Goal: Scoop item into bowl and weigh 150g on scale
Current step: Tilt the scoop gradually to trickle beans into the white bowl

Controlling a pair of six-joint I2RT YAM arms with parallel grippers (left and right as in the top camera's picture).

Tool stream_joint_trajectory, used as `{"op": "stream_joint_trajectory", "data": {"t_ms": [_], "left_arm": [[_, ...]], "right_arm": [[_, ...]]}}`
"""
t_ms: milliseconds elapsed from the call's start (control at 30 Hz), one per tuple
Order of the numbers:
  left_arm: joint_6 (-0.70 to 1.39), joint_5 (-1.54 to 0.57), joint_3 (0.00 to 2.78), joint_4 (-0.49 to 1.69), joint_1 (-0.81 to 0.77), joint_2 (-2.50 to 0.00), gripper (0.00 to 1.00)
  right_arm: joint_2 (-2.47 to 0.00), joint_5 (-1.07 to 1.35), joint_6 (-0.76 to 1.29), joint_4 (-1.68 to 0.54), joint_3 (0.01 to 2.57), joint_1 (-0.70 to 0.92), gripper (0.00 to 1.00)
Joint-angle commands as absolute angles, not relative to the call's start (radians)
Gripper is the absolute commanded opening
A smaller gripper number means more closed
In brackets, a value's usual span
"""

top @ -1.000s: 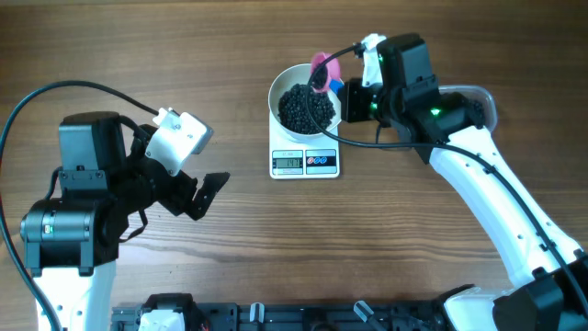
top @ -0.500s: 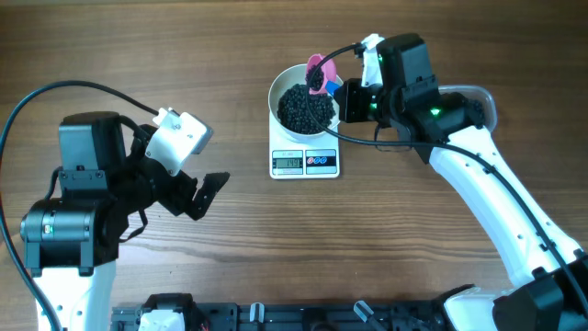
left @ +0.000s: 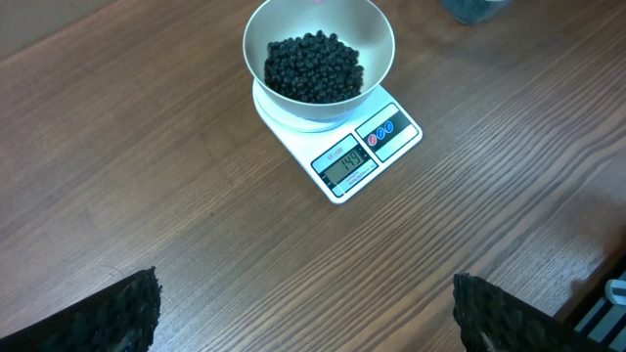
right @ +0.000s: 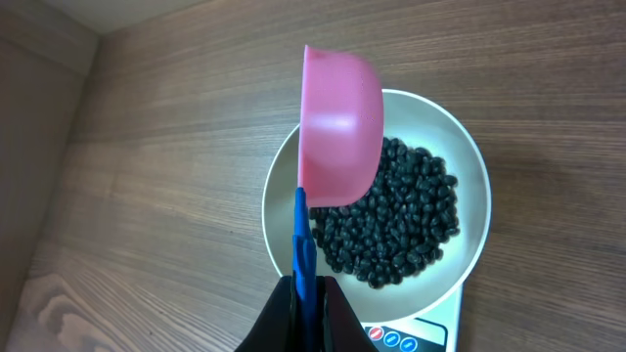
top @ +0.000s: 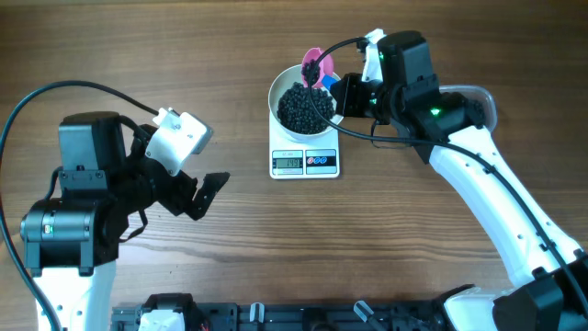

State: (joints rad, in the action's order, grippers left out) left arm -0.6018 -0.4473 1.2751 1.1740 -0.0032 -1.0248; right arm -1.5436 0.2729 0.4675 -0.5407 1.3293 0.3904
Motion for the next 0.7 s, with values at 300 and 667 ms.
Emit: {"op": "stream_joint_trajectory", "data": {"t_ms": [300, 667], "left_arm": [[-0.621, -0.467, 1.29, 1.172, 0.004, -1.028, 1.0], [-0.621, -0.467, 1.29, 1.172, 0.004, -1.028, 1.0]], "right_arm": [[-1.554, 0.264, 0.427, -0.554, 1.328, 0.392, 0.04], [-1.554, 0.271, 0.478, -0.492, 1.328, 0.392, 0.04]]}}
